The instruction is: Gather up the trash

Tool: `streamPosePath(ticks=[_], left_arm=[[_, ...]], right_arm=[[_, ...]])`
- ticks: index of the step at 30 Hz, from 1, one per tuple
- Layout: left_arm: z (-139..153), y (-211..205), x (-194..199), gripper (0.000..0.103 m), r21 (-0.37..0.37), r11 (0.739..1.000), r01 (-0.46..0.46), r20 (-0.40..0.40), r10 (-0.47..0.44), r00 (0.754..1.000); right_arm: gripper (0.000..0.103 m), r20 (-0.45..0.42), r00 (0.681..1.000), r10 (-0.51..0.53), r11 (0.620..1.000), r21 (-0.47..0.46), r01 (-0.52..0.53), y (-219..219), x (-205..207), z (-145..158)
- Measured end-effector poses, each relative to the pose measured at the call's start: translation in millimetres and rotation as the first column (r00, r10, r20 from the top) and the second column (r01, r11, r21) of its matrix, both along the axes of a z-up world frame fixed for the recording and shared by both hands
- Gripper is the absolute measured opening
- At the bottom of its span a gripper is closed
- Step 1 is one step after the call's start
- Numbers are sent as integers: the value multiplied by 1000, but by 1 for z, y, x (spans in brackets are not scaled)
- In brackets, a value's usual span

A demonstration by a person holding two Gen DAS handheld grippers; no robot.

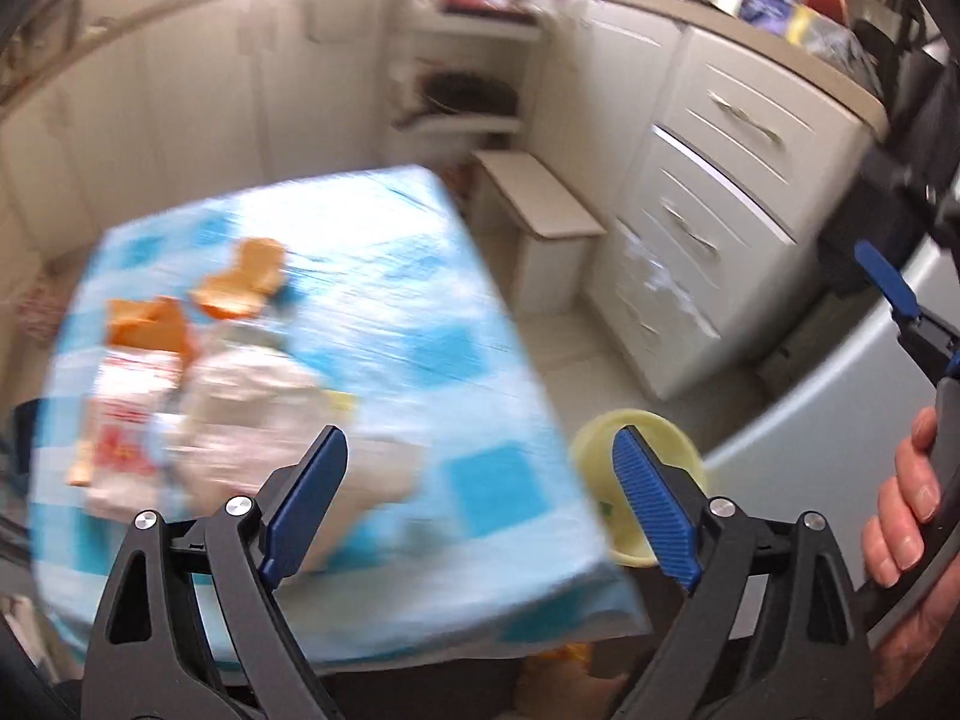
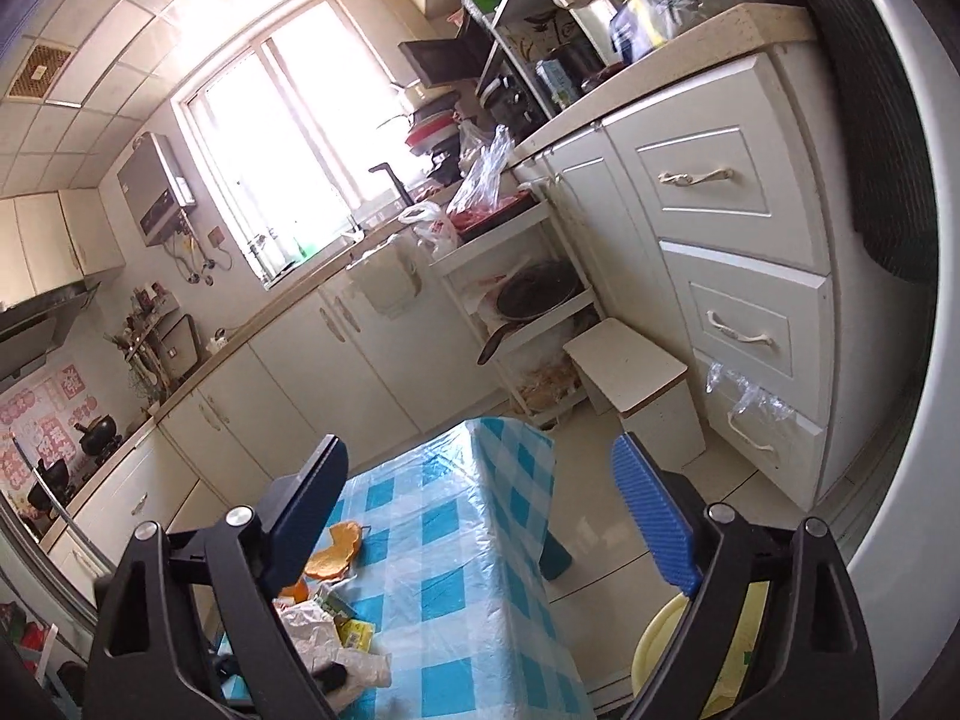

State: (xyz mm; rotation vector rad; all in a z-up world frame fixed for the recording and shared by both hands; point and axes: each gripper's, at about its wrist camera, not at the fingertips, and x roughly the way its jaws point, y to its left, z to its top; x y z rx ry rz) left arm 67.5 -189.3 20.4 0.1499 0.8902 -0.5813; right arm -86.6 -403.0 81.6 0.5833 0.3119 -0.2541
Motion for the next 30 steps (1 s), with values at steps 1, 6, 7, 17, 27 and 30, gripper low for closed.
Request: streamPosePath(ticks=[1,6,7,17,27,30], left_arm=[[5,17,4,87,16,999,-34,33,34,999],[11,89,24,90,38,985,-170,114,164,980],[10,101,27,90,28,980,-195,110,191,975],[-18,190,68,90,-26,920,-391,-30,390,920],[-22,203,66,91,-27,922,-387,-46,385,922],[-24,208,68,91,-29,919,-392,-59,390,919]], right_arm=[[86,-10,1000,23,1000,-5,-23,7,5,-1],[88,-95,982,164,986,-11,-166,44,37,-12],[88,-121,973,197,980,-11,-200,52,45,-15],[90,-338,828,447,868,-62,-493,148,102,-50],[91,-433,752,496,837,9,-547,185,148,-100],[91,-435,741,511,835,47,-549,187,160,-110]])
